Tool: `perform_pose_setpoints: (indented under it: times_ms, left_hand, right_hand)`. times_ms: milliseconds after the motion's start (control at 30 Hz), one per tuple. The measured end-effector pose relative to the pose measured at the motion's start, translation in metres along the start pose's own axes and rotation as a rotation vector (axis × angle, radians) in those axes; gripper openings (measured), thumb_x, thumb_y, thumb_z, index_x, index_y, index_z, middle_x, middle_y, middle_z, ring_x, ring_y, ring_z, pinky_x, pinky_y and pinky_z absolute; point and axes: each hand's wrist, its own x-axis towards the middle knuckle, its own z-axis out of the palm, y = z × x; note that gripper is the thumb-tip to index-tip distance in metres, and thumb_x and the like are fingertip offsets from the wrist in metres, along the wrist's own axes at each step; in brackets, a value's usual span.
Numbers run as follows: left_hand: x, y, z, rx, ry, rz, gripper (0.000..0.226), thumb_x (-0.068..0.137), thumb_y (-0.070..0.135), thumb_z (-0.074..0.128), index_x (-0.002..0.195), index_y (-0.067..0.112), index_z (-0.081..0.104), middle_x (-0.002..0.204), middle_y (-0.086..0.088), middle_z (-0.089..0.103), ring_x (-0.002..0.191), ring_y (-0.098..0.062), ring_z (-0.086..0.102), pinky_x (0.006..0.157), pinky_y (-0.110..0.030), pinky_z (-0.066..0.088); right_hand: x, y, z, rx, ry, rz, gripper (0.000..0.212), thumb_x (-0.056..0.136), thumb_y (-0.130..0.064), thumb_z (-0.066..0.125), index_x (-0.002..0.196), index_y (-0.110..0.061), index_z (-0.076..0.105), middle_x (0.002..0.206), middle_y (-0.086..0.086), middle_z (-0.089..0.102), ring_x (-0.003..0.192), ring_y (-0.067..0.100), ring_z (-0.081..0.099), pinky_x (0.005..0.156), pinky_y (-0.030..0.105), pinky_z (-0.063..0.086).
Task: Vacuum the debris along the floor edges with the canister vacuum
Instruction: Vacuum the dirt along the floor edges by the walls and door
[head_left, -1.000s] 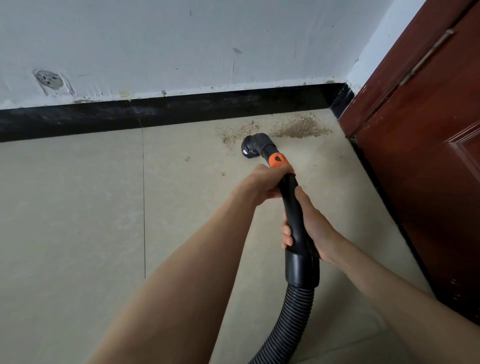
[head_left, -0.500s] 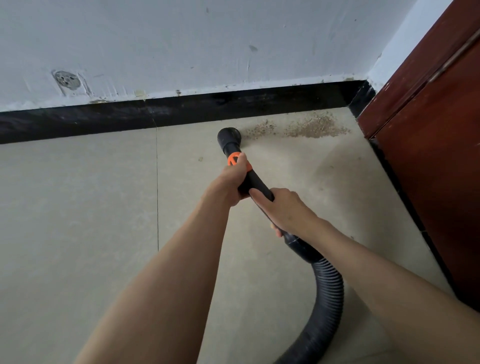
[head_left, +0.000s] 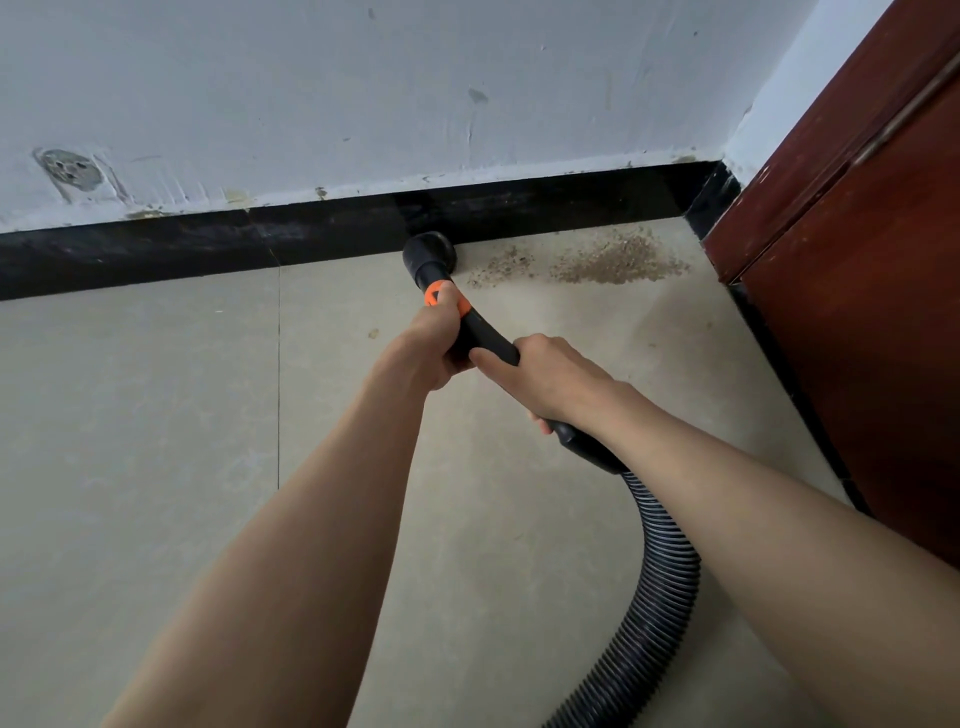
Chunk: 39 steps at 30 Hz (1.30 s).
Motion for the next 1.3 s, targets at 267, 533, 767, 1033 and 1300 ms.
perform_pose_setpoints:
  times_ms: [267, 533, 767, 1033, 1300]
  left_hand:
    - [0.013, -0.013, 0.031, 0.033, -0.036, 0.026, 0.032, 0.1, 0.037, 0.032, 0.099, 0.007, 0.045, 0.084, -0.007, 0.053, 0.075, -0.019, 0.055, 0.062, -0.029, 0.051]
    - [0.024, -0.021, 0.084, 0.104, -0.062, 0.052, 0.035, 0.099, 0.039, 0.032, 0.101, 0.007, 0.046, 0.088, -0.009, 0.054, 0.077, -0.02, 0.056, 0.064, -0.03, 0.052]
    - [0.032, -0.029, 0.119, 0.173, -0.084, 0.092, 0.033, 0.099, 0.036, 0.034, 0.091, 0.006, 0.047, 0.084, -0.007, 0.055, 0.075, -0.02, 0.056, 0.063, -0.029, 0.051]
    - [0.042, -0.031, 0.163, 0.246, -0.108, 0.141, 0.037, 0.1, 0.039, 0.035, 0.078, 0.011, 0.044, 0.083, -0.006, 0.054, 0.075, -0.019, 0.056, 0.072, -0.031, 0.052]
    - [0.055, -0.032, 0.201, 0.301, -0.16, 0.163, 0.04, 0.1, 0.043, 0.035, 0.08, 0.01, 0.045, 0.083, -0.006, 0.055, 0.075, -0.019, 0.057, 0.074, -0.031, 0.053]
  right_hand:
    - [-0.003, 0.03, -0.01, -0.112, 0.051, 0.024, 0.054, 0.094, -0.065, 0.034, 0.084, -0.014, 0.05, 0.065, 0.002, 0.057, 0.051, 0.023, 0.061, 0.051, 0.028, 0.043]
    - [-0.002, 0.078, -0.021, -0.053, 0.115, 0.067, 0.05, 0.093, -0.065, 0.036, 0.075, -0.019, 0.044, 0.072, 0.002, 0.056, 0.061, 0.022, 0.058, 0.056, 0.03, 0.043]
    - [0.001, 0.114, -0.024, -0.018, 0.17, 0.103, 0.054, 0.093, -0.065, 0.036, 0.089, -0.014, 0.051, 0.078, 0.003, 0.057, 0.068, 0.025, 0.059, 0.058, 0.033, 0.042]
    - [0.003, 0.149, -0.03, 0.098, 0.222, 0.153, 0.053, 0.093, -0.065, 0.037, 0.089, -0.015, 0.054, 0.074, 0.005, 0.06, 0.062, 0.024, 0.061, 0.056, 0.031, 0.044]
    - [0.006, 0.175, -0.039, 0.155, 0.288, 0.194, 0.054, 0.093, -0.065, 0.036, 0.093, -0.014, 0.055, 0.076, 0.004, 0.06, 0.064, 0.024, 0.063, 0.058, 0.031, 0.045]
